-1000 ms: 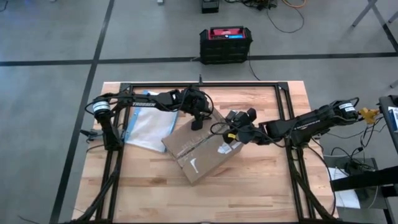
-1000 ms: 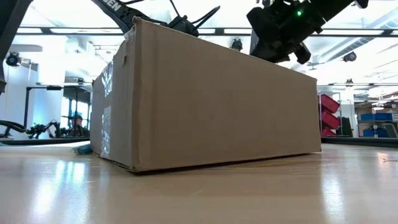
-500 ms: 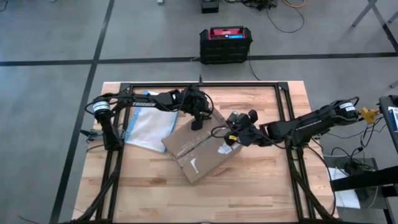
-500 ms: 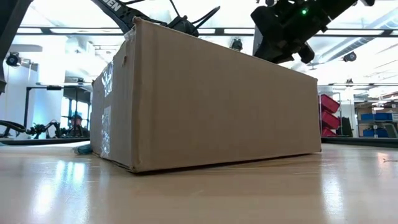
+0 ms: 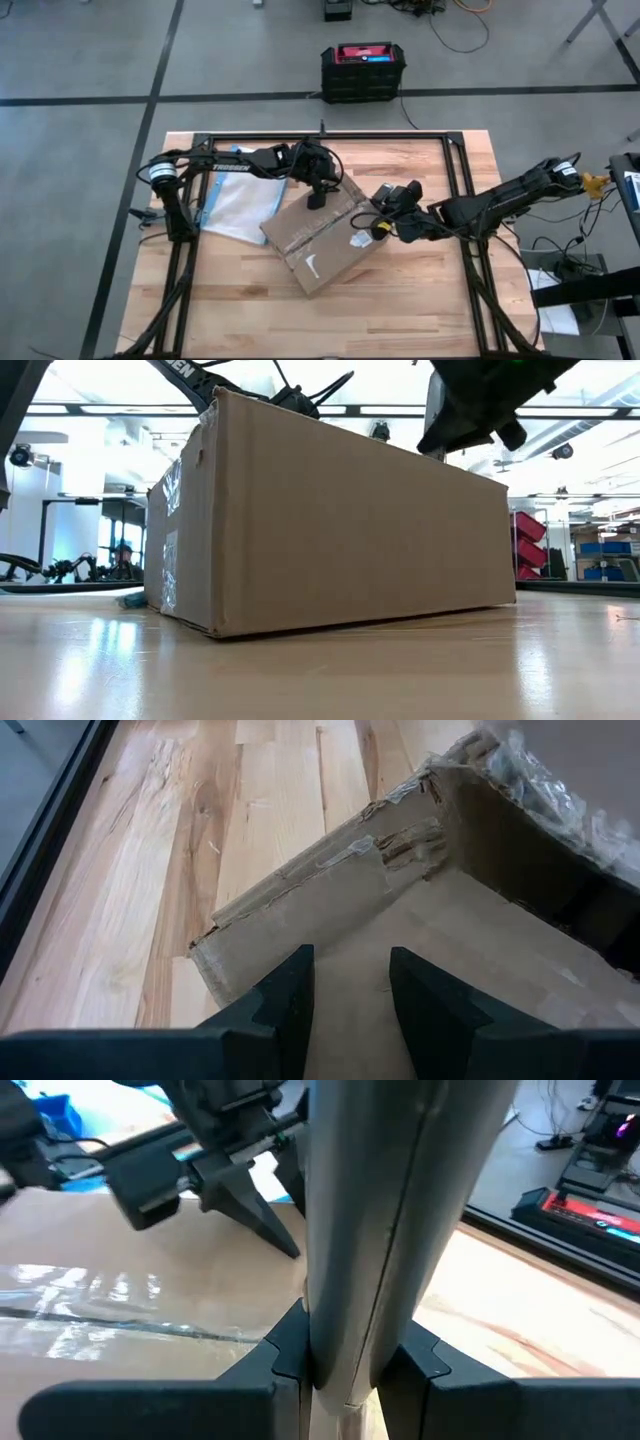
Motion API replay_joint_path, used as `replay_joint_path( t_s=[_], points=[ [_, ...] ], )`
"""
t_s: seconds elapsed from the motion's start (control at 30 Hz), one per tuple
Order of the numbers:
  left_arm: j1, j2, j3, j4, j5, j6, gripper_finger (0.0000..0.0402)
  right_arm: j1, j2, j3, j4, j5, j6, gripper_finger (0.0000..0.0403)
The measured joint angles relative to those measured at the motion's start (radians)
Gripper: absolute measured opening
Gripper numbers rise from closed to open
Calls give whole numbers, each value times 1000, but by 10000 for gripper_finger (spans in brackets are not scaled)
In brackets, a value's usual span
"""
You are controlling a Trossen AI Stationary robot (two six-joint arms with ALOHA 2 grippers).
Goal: Unpack boxes
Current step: Open the cardboard box using the gray cutter
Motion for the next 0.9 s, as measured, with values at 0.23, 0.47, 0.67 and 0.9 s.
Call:
replay_joint_path(
  t_s=[0.23, 0.47, 0.67, 0.9],
  points=[
    [0, -3, 0, 0, 0, -4, 119, 19, -26, 0, 2, 9, -6, 56],
    [-22, -85, -5, -56, -5, -19, 119, 28, -65, 0, 1, 72, -76, 56],
    [-81, -158, -5, -218, -4, -20, 118, 36, -87, 0, 0, -42, -81, 56],
    [-150, -248, -9, -482, -179, -22, 118, 153, -86, 0, 0, -209, -14, 56]
  ],
)
